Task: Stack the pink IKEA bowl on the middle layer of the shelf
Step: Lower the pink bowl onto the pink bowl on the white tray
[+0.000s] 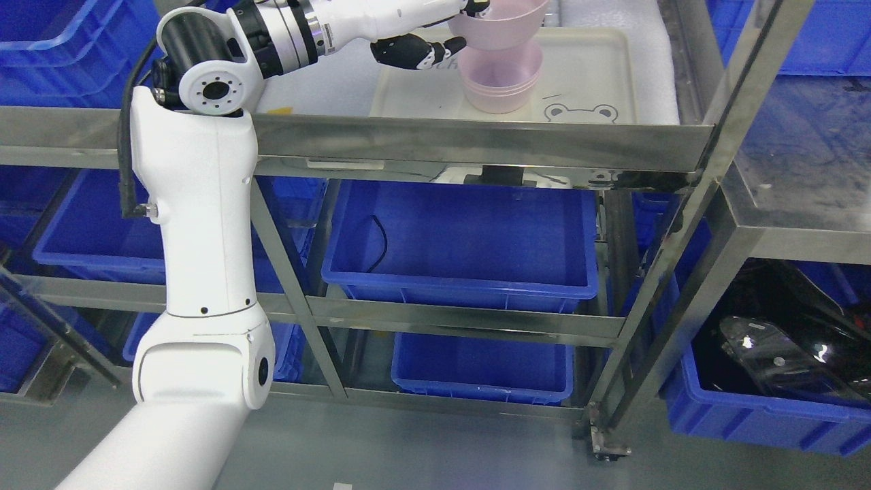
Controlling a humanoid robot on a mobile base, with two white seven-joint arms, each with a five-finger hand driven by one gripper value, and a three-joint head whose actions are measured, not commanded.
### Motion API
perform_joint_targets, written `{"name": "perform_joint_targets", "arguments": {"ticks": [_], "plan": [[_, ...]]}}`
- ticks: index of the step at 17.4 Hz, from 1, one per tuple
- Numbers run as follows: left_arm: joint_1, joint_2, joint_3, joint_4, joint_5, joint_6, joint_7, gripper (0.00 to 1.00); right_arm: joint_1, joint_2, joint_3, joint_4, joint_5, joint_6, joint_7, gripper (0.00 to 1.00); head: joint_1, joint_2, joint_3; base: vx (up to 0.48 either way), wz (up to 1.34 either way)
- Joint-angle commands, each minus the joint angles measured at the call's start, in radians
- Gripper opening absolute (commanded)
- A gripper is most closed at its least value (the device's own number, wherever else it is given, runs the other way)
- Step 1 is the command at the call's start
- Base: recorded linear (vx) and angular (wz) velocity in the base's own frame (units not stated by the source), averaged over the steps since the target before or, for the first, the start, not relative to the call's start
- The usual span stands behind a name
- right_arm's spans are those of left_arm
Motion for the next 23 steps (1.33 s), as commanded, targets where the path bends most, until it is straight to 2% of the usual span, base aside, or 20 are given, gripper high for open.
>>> {"name": "perform_joint_targets", "arguments": {"ticks": [1, 4, 9, 12, 23], "plan": [[-0.005, 0.135, 0.014, 0.079, -0.076, 0.0, -0.006, 0.02, 0.023, -0.017, 0.0, -0.017, 0.0, 0.001, 0.004, 1.0, 0.0, 0.0, 0.0, 0.117, -0.38], [0.008, 0.118, 0.006, 0.079, -0.067, 0.0, -0.006, 0.03, 0.023, -0.017, 0.0, -0.017, 0.0, 0.001, 0.004, 1.0, 0.0, 0.0, 0.0, 0.105, -0.29], [0.021, 0.045, -0.096, 0.104, -0.075, 0.0, -0.001, 0.03, 0.023, -0.017, 0.0, -0.017, 0.0, 0.001, 0.004, 1.0, 0.0, 0.0, 0.0, 0.053, -0.12], [0.015, 0.048, -0.101, 0.127, -0.139, 0.0, -0.001, 0.02, 0.023, -0.017, 0.0, -0.017, 0.0, 0.001, 0.004, 1.0, 0.0, 0.0, 0.0, 0.007, -0.04], [-0.017, 0.054, -0.093, 0.176, -0.152, 0.0, 0.013, 0.06, 0.023, -0.017, 0.0, -0.017, 0.0, 0.001, 0.004, 1.0, 0.0, 0.0, 0.0, 0.0, 0.01]]}}
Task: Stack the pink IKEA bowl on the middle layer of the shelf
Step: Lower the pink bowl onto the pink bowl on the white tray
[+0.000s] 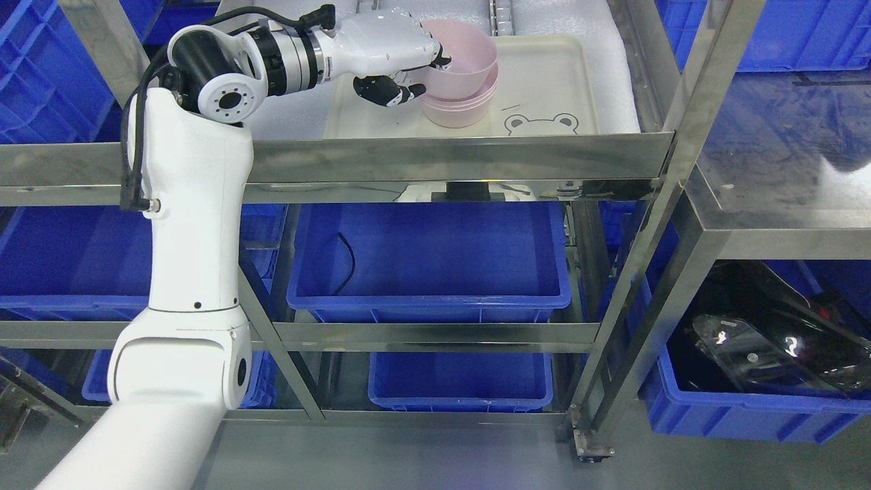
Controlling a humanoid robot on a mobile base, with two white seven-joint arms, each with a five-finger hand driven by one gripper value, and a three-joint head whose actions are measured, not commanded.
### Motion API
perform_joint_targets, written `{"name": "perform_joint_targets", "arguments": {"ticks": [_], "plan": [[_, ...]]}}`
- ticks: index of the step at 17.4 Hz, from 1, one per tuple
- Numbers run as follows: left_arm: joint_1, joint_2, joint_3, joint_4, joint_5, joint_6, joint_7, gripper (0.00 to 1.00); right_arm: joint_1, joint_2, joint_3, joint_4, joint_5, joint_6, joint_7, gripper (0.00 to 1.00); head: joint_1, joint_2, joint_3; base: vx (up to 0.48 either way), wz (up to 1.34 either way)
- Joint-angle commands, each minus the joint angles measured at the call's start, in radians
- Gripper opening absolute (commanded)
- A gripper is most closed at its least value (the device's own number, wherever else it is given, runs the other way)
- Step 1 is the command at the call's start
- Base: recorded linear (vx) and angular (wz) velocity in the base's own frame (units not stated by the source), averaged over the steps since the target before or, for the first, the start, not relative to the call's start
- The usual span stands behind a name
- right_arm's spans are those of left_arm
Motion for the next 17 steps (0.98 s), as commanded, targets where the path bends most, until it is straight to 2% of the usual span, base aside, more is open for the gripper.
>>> {"name": "perform_joint_targets", "arguments": {"ticks": [1, 2, 3, 4, 7, 8, 10, 12, 14, 17], "plan": [[-0.015, 0.001, -0.014, 0.052, -0.01, 0.001, 0.002, 0.07, 0.023, -0.017, 0.0, -0.017, 0.0, 0.001, 0.0, 1.0, 0.0, 0.0, 0.0, 0.0, 0.0], [-0.015, 0.001, -0.014, 0.052, -0.01, 0.001, 0.002, 0.1, 0.023, -0.017, 0.0, -0.017, 0.0, 0.001, 0.0, 1.0, 0.0, 0.0, 0.0, 0.0, 0.0], [-0.015, 0.003, -0.014, 0.052, -0.01, 0.001, 0.002, 0.21, 0.023, -0.017, 0.0, -0.017, 0.0, 0.001, 0.0, 1.0, 0.0, 0.0, 0.0, 0.0, 0.0], [-0.013, 0.003, -0.014, 0.052, -0.01, 0.001, 0.002, 0.47, 0.023, -0.017, 0.0, -0.017, 0.0, 0.001, 0.0, 1.0, 0.0, 0.0, 0.0, 0.0, 0.0], [-0.011, 0.001, -0.012, 0.052, -0.007, 0.001, 0.002, 0.56, 0.023, -0.017, 0.0, -0.017, 0.0, 0.001, 0.0, 1.0, 0.0, 0.0, 0.0, 0.0, 0.0], [-0.011, 0.003, -0.008, 0.049, -0.001, 0.001, 0.002, 0.63, 0.023, -0.017, 0.0, -0.017, 0.0, 0.001, 0.0, 1.0, 0.0, 0.0, 0.0, 0.0, 0.0], [-0.016, -0.003, 0.035, 0.029, 0.005, 0.001, 0.002, 0.73, 0.023, -0.017, 0.0, -0.017, 0.0, 0.001, 0.0, 1.0, 0.0, 0.0, 0.0, 0.0, 0.0], [-0.044, -0.018, 0.105, 0.007, 0.051, 0.001, 0.002, 0.77, 0.023, -0.017, 0.0, -0.017, 0.0, 0.001, 0.0, 1.0, 0.0, 0.0, 0.0, 0.0, 0.0], [-0.071, -0.052, 0.172, 0.007, 0.216, 0.001, 0.0, 0.77, 0.023, -0.017, 0.0, -0.017, 0.0, 0.001, 0.0, 1.0, 0.0, 0.0, 0.0, 0.0, 0.0], [-0.068, -0.071, 0.176, -0.007, 0.52, 0.161, 0.001, 0.77, 0.023, -0.017, 0.0, -0.017, 0.0, 0.001, 0.0, 1.0, 0.0, 0.0, 0.0, 0.0, 0.0]]}}
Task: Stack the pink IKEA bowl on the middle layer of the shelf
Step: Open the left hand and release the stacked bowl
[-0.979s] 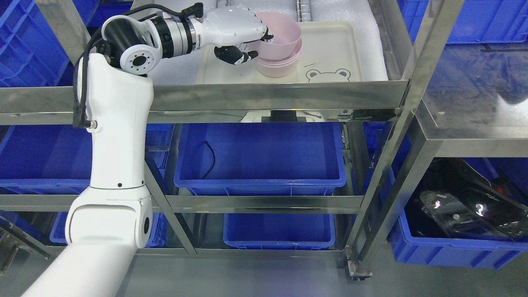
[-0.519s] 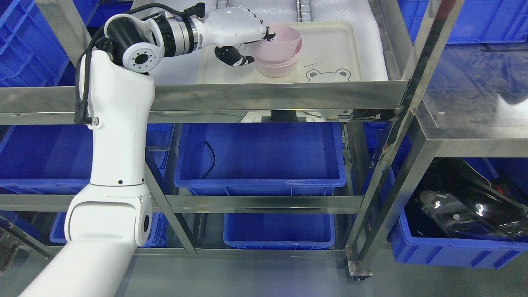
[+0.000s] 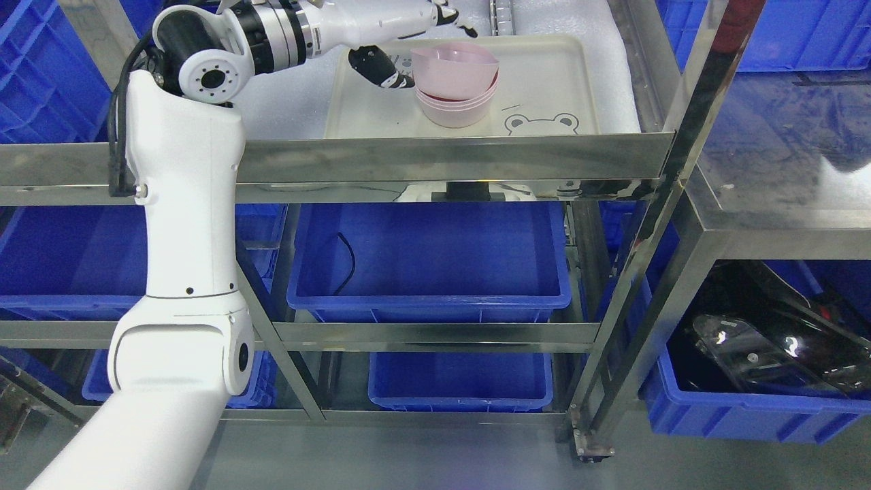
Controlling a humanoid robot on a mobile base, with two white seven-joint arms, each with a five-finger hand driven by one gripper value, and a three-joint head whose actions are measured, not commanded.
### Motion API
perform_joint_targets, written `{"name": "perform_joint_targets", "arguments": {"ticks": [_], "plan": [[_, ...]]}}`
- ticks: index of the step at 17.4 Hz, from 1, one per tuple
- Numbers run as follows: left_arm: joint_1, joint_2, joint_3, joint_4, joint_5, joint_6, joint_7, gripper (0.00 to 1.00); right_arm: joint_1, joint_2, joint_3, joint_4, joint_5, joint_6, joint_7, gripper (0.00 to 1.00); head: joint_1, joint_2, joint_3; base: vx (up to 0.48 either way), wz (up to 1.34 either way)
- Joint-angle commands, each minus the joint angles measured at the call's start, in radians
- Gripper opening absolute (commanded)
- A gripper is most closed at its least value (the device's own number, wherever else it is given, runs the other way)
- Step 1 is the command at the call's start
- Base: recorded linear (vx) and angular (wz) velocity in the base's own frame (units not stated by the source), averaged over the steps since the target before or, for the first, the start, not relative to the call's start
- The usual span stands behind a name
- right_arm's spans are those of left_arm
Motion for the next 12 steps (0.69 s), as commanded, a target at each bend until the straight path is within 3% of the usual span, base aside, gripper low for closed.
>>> {"name": "perform_joint_targets", "arguments": {"ticks": [1, 3, 6, 8, 12], "plan": [[-0.008, -0.058, 0.107, -0.038, 0.422, 0.16, 0.006, 0.77, 0.023, -0.017, 0.0, -0.017, 0.0, 0.001, 0.0, 1.0, 0.0, 0.0, 0.0, 0.0, 0.0], [0.078, -0.058, 0.028, -0.063, 0.507, 0.205, 0.067, 0.77, 0.023, -0.017, 0.0, -0.017, 0.0, 0.001, 0.0, 1.0, 0.0, 0.0, 0.0, 0.0, 0.0], [0.219, -0.058, -0.27, -0.099, 0.544, 0.199, 0.173, 0.81, 0.023, -0.017, 0.0, -0.017, 0.0, 0.001, 0.0, 1.0, 0.0, 0.0, 0.0, 0.0, 0.0], [0.3, -0.058, -0.456, -0.12, 0.544, 0.192, 0.178, 0.84, 0.023, -0.017, 0.0, -0.017, 0.0, 0.001, 0.0, 1.0, 0.0, 0.0, 0.0, 0.0, 0.0], [0.412, -0.058, -0.557, -0.126, 0.544, 0.141, 0.161, 0.84, 0.023, -0.017, 0.0, -0.017, 0.0, 0.001, 0.0, 1.0, 0.0, 0.0, 0.0, 0.0, 0.0]]}}
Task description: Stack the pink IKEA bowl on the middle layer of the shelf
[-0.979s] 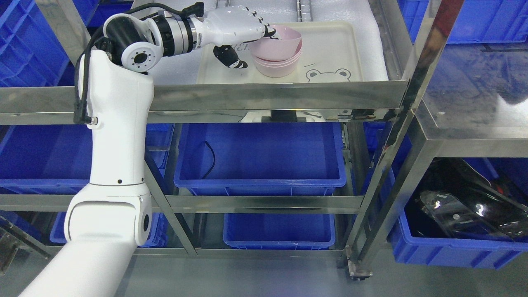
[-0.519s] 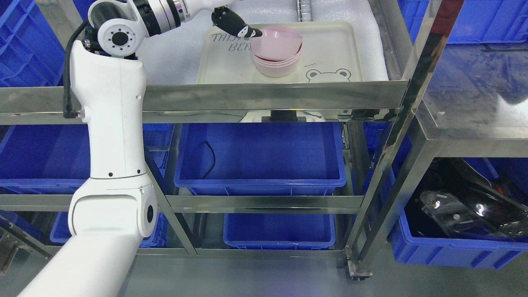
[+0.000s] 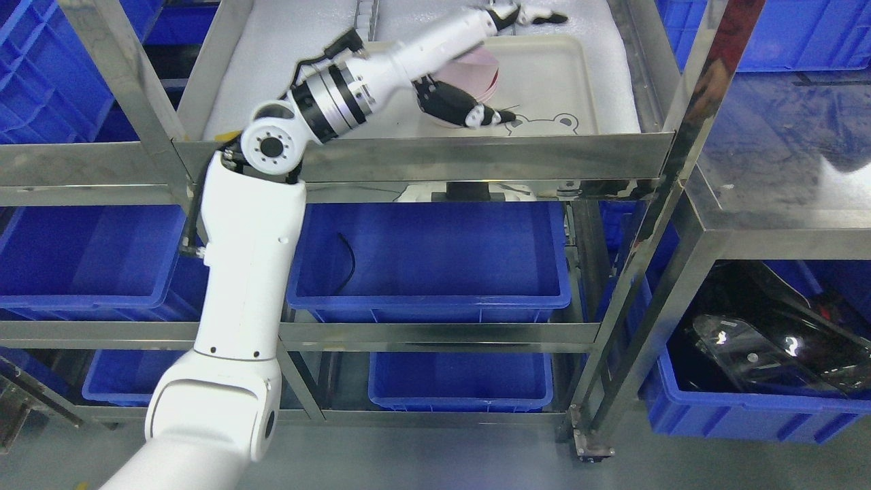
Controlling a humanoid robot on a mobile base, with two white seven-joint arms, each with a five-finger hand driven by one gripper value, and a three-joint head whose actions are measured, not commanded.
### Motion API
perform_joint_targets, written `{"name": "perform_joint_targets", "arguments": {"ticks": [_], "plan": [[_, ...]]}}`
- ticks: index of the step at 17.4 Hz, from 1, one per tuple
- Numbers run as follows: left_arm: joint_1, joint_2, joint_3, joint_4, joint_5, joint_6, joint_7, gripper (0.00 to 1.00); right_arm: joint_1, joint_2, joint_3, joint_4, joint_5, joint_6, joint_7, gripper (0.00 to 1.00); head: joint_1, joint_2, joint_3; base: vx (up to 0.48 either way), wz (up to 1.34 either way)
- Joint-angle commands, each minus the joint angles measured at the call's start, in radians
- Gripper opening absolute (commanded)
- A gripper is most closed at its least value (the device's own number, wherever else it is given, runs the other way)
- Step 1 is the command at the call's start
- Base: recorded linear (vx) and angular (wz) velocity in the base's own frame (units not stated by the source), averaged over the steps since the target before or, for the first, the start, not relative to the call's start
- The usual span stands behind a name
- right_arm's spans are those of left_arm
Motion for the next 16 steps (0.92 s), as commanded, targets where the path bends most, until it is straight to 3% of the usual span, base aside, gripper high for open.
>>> {"name": "perform_joint_targets", "arguments": {"ticks": [1, 5, 8, 16], "plan": [[0.195, -0.005, -0.346, -0.059, 0.06, -0.054, -0.011, 0.84, 0.023, -0.017, 0.0, -0.017, 0.0, 0.001, -0.001, 1.0, 0.0, 0.0, 0.0, 0.0, 0.0], [0.335, -0.005, -0.341, -0.067, 0.059, -0.145, -0.037, 0.84, 0.023, -0.017, 0.0, -0.017, 0.0, 0.001, -0.001, 1.0, 0.0, 0.0, 0.0, 0.0, 0.0], [0.536, -0.005, -0.234, -0.059, 0.059, -0.171, 0.01, 0.85, 0.023, -0.017, 0.0, -0.017, 0.0, 0.001, -0.001, 1.0, 0.0, 0.0, 0.0, 0.0, 0.0], [0.677, -0.005, -0.064, 0.166, 0.138, -0.119, 0.479, 0.89, 0.023, -0.017, 0.0, -0.017, 0.0, 0.001, -0.001, 1.0, 0.0, 0.0, 0.0, 0.0, 0.0]]}}
